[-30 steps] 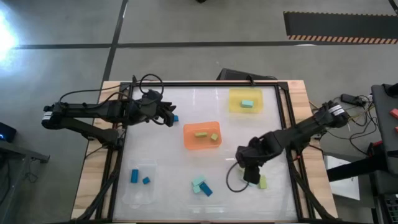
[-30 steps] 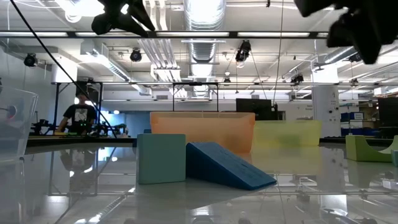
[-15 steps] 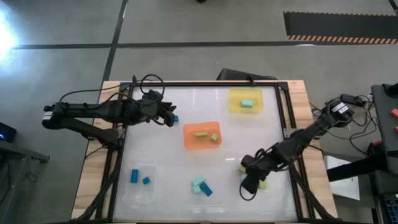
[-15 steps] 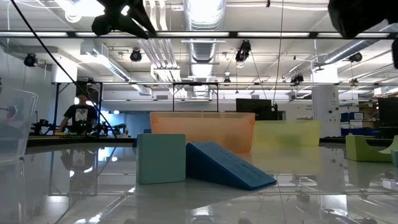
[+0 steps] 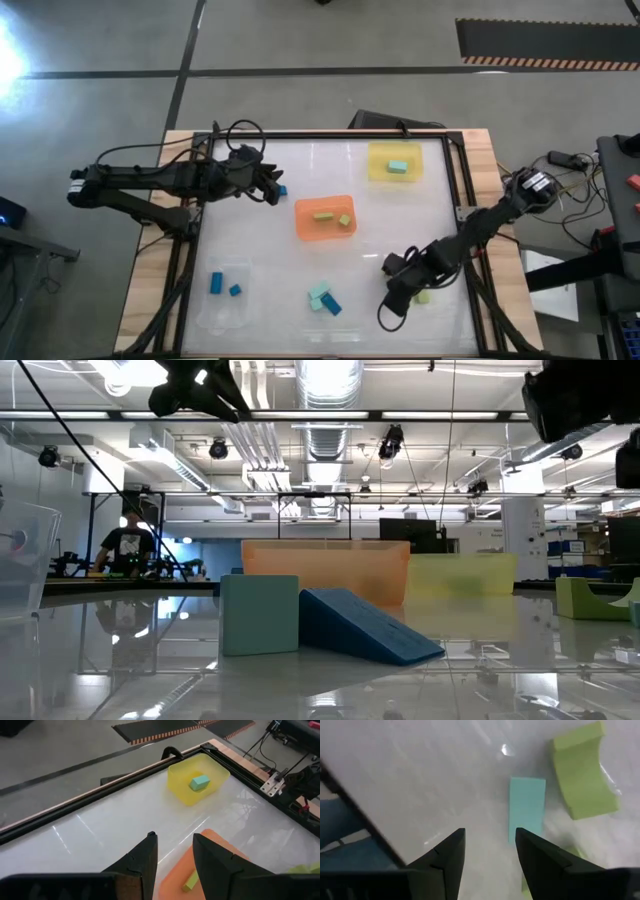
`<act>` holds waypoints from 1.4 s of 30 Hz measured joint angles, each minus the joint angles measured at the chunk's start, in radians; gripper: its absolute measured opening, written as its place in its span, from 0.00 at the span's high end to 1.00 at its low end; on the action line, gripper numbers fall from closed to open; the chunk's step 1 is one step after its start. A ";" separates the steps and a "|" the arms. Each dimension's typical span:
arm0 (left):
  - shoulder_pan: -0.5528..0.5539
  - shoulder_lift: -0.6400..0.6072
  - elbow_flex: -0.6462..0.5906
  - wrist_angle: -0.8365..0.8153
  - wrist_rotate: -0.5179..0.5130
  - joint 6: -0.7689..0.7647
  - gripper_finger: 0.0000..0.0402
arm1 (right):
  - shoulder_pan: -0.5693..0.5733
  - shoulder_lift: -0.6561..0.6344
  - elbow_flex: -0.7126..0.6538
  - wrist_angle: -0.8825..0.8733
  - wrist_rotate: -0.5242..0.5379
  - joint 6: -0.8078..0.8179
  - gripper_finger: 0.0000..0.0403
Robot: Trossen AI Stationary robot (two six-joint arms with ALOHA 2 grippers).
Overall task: Sort & place blocks by color
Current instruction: Put the light blue block into the yellow bin
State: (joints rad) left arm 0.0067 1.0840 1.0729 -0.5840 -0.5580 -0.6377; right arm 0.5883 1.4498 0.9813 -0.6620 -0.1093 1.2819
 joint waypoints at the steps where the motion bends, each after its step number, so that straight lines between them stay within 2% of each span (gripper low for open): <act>1: 0.000 0.000 0.000 0.000 0.000 0.000 0.73 | 0.004 0.016 0.000 0.002 0.000 0.000 0.59; 11: 0.007 0.000 0.000 0.001 -0.001 0.079 0.73 | 0.009 0.191 0.029 -0.029 -0.003 0.051 0.59; 16: 0.007 0.000 0.000 0.001 -0.001 0.076 0.73 | 0.009 0.260 0.055 -0.052 -0.003 0.006 0.59; 20: 0.007 0.000 0.001 0.001 -0.001 0.077 0.73 | 0.007 0.269 0.066 -0.066 -0.003 -0.003 0.65; 28: 0.007 0.000 0.002 0.005 -0.003 0.077 0.73 | -0.008 0.211 0.063 -0.105 -0.003 -0.039 0.95; 32: 0.007 0.000 0.002 0.008 -0.003 0.077 0.73 | -0.024 0.158 0.058 -0.114 0.006 -0.050 0.98; 42: 0.010 0.000 0.002 0.028 -0.009 0.078 0.73 | -0.074 -0.059 0.060 -0.121 0.001 -0.025 0.98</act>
State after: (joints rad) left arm 0.0163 1.0840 1.0748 -0.5564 -0.5674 -0.5602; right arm 0.5147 1.3905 1.0409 -0.7826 -0.1080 1.2566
